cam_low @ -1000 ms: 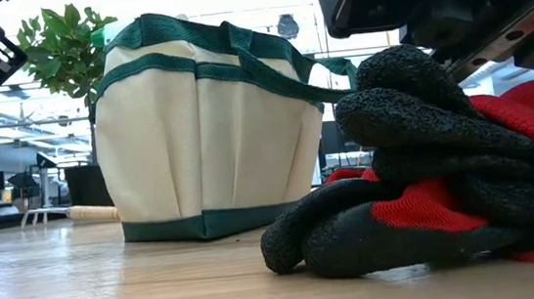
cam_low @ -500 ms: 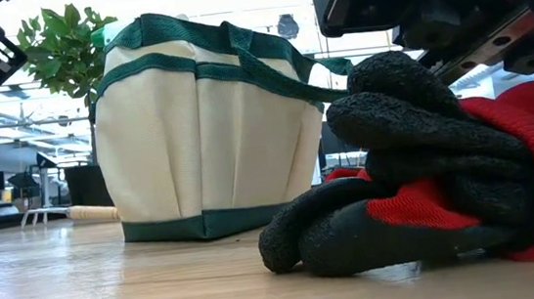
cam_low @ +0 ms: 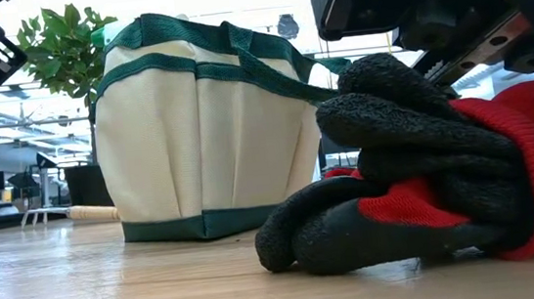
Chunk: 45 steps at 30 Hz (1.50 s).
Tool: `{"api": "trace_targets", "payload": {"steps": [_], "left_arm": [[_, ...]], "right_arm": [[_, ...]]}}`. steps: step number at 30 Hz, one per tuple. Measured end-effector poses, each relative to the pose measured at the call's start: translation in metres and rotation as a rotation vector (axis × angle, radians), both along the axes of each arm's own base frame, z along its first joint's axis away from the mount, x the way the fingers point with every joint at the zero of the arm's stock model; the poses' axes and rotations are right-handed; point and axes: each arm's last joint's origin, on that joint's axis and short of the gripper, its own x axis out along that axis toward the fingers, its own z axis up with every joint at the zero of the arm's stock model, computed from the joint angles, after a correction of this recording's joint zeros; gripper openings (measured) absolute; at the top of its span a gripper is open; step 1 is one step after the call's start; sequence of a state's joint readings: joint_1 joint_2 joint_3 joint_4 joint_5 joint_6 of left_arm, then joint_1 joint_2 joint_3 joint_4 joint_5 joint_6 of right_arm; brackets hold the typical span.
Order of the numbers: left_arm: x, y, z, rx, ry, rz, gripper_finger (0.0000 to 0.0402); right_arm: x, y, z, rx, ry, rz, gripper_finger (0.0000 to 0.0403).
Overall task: Pick & Place Garden tools in Gardening bag
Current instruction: Put the gloves into the gardening bag
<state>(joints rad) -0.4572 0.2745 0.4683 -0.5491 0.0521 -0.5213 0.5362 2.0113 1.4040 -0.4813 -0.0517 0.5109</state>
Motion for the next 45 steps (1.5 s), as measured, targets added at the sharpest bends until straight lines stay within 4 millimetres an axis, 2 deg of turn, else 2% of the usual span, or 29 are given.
{"api": "trace_targets", "payload": {"steps": [28, 45], "left_arm": [[0.000, 0.000, 0.000, 0.001, -0.001, -0.002, 0.0189], [0.000, 0.000, 0.000, 0.000, -0.001, 0.000, 0.0189]], "right_arm": [[0.001, -0.001, 0.000, -0.019, -0.009, -0.011, 0.0389], [0.006, -0.015, -0.001, 0.052, 0.033, 0.013, 0.0389]]}}
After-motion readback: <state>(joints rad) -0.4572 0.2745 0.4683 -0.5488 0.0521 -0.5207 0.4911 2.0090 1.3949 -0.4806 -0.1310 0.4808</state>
